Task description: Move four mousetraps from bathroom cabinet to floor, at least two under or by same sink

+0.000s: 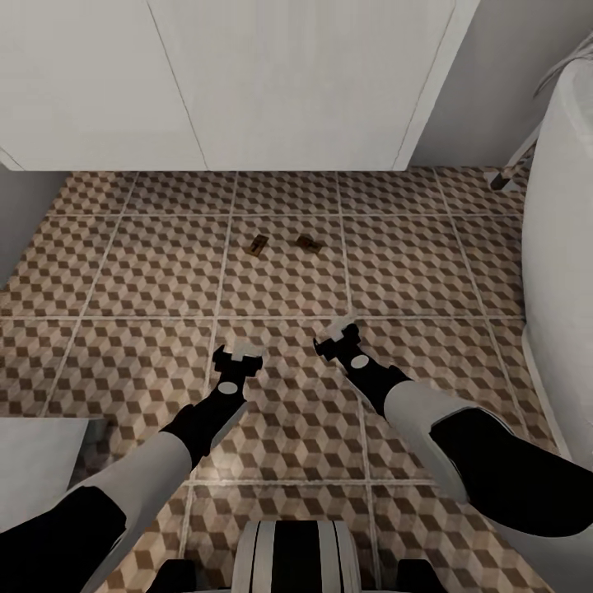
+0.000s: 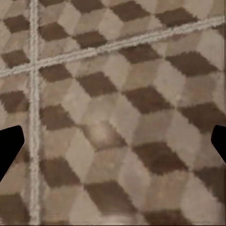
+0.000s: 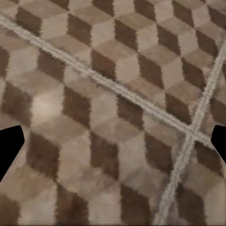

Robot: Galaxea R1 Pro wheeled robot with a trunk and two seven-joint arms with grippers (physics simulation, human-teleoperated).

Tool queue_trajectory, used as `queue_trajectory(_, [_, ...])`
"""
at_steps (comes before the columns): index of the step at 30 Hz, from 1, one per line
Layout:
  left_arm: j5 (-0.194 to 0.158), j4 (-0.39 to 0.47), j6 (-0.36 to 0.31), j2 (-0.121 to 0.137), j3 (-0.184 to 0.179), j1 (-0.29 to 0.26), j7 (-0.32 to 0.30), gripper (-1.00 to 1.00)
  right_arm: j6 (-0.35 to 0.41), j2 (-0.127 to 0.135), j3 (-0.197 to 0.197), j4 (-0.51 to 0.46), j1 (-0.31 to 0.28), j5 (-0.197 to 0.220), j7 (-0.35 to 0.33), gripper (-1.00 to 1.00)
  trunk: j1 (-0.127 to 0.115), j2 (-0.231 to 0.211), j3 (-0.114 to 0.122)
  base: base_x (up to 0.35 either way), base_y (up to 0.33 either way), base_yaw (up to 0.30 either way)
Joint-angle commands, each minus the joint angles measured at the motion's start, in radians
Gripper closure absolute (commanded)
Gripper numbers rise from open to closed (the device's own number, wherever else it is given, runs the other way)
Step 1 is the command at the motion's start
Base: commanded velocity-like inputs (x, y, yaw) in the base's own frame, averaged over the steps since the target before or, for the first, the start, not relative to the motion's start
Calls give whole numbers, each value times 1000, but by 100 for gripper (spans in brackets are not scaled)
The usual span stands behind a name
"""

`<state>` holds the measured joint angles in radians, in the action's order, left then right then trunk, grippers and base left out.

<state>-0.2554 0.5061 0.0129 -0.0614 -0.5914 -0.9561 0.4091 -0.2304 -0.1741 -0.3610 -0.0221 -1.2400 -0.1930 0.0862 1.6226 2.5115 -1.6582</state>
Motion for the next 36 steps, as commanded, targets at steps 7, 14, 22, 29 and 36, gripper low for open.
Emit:
queue_trajectory(7, [-10, -8, 5, 4, -8, 56, 6, -100, -40, 11, -1, 2, 49, -10, 7, -100, -3, -1, 27, 0, 0, 0])
queue_trajectory(14, [-11, -37, 13, 8, -8, 87, 4, -100, -50, 29, -1, 1, 102, -10, 7, -100, -6, -3, 54, 0, 0, 0])
queue_trajectory(22, [-12, -79, 50, 9, -8, 100, 5, -100, -78, 48, -1, 2, 146, -9, 7, -100, -7, -3, 58, 0, 0, 0])
queue_trajectory(29, [-12, -83, 54, 8, -8, 101, 5, -100, -96, 63, -1, 2, 162, -8, 7, -100, -9, -4, 73, 0, 0, 0])
queue_trajectory(36, [-12, -83, 55, 6, -8, 102, 5, -100, -100, 72, -1, 2, 176, -8, 7, -100, -12, -6, 100, 0, 0, 0])
